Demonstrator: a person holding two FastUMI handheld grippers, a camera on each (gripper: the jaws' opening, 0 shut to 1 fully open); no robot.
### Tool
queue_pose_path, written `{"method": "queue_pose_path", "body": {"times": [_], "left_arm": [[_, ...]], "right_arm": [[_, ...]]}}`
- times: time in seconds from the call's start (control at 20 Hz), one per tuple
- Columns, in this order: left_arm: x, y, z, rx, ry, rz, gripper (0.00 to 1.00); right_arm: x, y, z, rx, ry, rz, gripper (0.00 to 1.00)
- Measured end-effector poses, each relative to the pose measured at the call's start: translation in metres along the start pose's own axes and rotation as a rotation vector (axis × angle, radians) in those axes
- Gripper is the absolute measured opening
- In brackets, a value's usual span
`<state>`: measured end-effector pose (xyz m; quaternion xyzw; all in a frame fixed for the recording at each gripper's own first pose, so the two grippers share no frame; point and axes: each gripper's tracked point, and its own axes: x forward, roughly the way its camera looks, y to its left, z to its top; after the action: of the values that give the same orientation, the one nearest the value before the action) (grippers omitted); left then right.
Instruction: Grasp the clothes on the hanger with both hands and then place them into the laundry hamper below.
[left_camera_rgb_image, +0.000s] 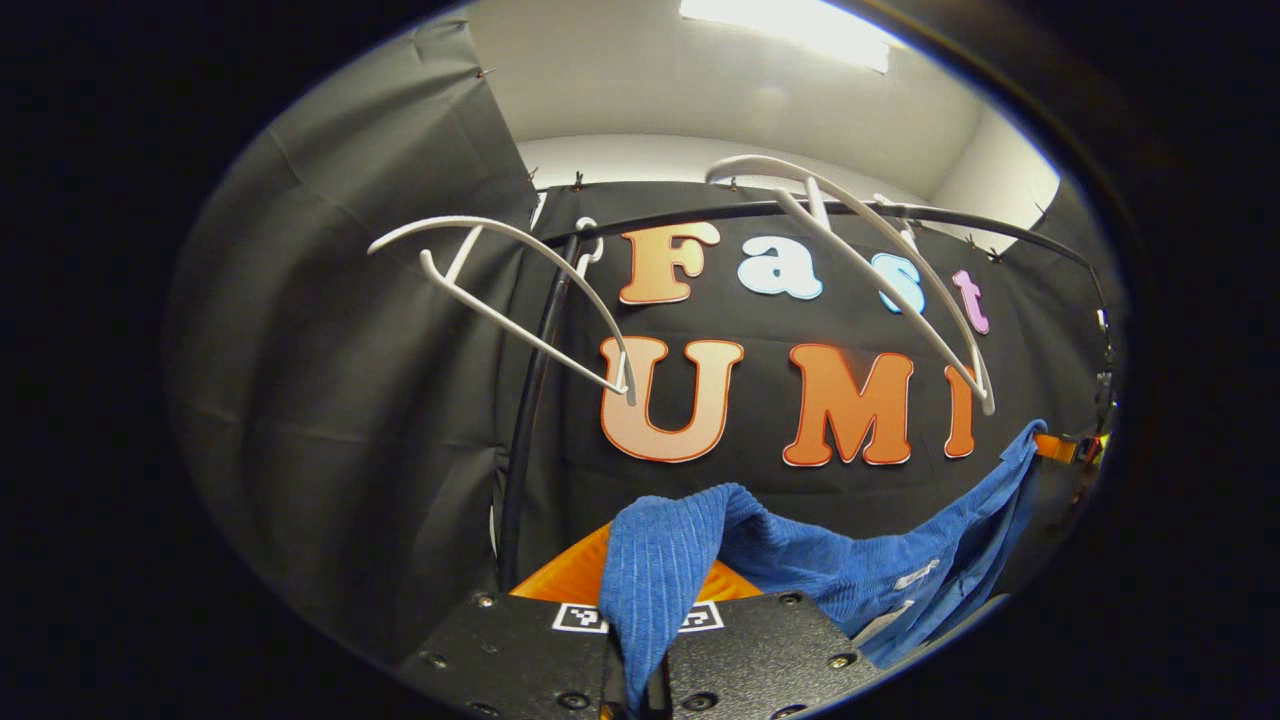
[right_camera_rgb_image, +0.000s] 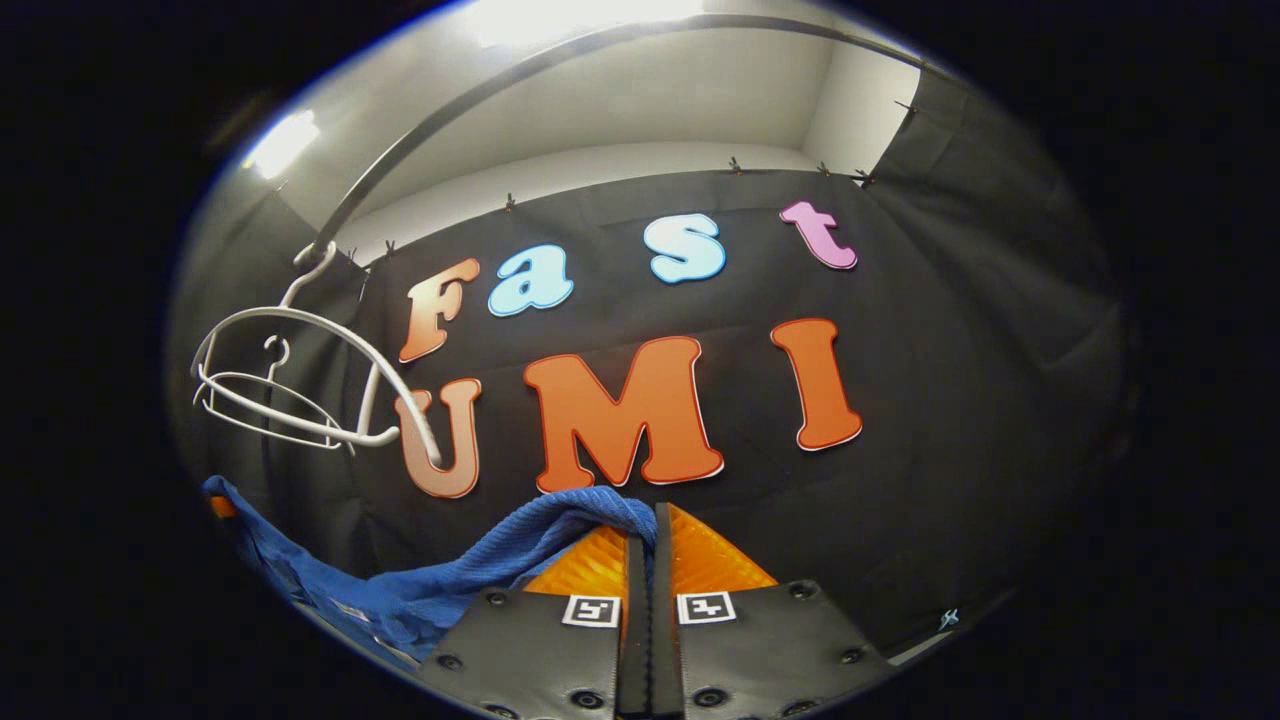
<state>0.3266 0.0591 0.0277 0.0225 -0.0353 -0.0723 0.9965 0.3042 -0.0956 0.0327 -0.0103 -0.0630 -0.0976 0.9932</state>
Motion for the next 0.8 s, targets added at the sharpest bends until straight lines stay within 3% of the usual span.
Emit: {"method": "queue_pose_path", "body": {"times": [0.25, 0.5, 0.65, 0.7, 0.8], "left_arm": [[-0.010, -0.051, -0.017, -0.010, 0.015, -0.082, 0.07], [-0.030, -0.132, -0.042, -0.069, 0.040, -0.242, 0.07], [-0.044, -0.184, -0.070, -0.230, 0.081, -0.372, 0.07], [-0.051, -0.196, -0.082, -0.262, 0.102, -0.390, 0.07], [-0.060, -0.197, -0.116, -0.256, 0.152, -0.351, 0.08]], "right_arm": [[-0.038, 0.073, -0.009, -0.021, 0.013, 0.160, 0.07], [-0.086, 0.135, -0.040, -0.062, 0.054, 0.304, 0.07], [-0.113, 0.156, -0.077, -0.083, 0.116, 0.352, 0.07], [-0.122, 0.157, -0.096, -0.068, 0.153, 0.347, 0.07], [-0.137, 0.149, -0.133, -0.029, 0.219, 0.323, 0.08]]}}
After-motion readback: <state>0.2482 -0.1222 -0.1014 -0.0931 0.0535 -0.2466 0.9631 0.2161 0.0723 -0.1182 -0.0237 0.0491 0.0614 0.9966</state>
